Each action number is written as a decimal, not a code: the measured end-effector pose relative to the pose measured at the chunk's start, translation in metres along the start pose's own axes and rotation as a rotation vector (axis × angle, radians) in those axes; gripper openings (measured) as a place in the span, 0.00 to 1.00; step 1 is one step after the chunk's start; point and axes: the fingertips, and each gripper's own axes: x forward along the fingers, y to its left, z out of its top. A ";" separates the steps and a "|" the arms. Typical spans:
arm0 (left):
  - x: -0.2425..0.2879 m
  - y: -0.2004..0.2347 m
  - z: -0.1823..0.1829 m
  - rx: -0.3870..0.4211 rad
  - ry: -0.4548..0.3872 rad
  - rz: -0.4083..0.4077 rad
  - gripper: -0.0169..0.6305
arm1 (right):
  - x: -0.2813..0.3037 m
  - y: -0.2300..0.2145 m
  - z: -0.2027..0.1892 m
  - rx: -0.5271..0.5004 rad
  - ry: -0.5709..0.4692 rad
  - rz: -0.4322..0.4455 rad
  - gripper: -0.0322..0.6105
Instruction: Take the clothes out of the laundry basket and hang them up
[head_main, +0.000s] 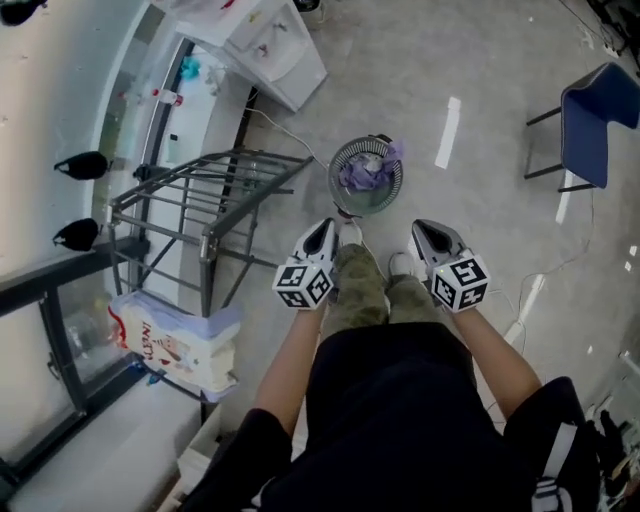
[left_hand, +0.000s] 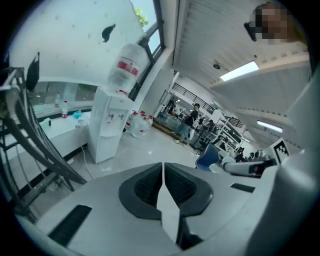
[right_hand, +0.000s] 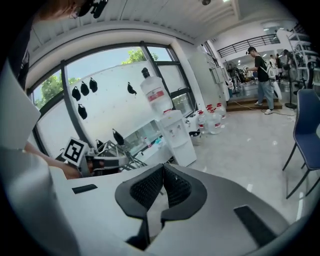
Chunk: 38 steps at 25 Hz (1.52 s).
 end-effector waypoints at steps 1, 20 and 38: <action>0.020 0.006 -0.004 0.000 0.024 -0.018 0.05 | 0.006 -0.003 0.007 0.014 -0.010 -0.021 0.05; 0.304 0.171 -0.227 0.077 0.406 -0.045 0.18 | 0.155 -0.091 -0.087 0.179 -0.003 -0.123 0.05; 0.513 0.300 -0.436 0.752 0.779 -0.123 0.33 | 0.246 -0.189 -0.251 0.151 -0.037 -0.129 0.05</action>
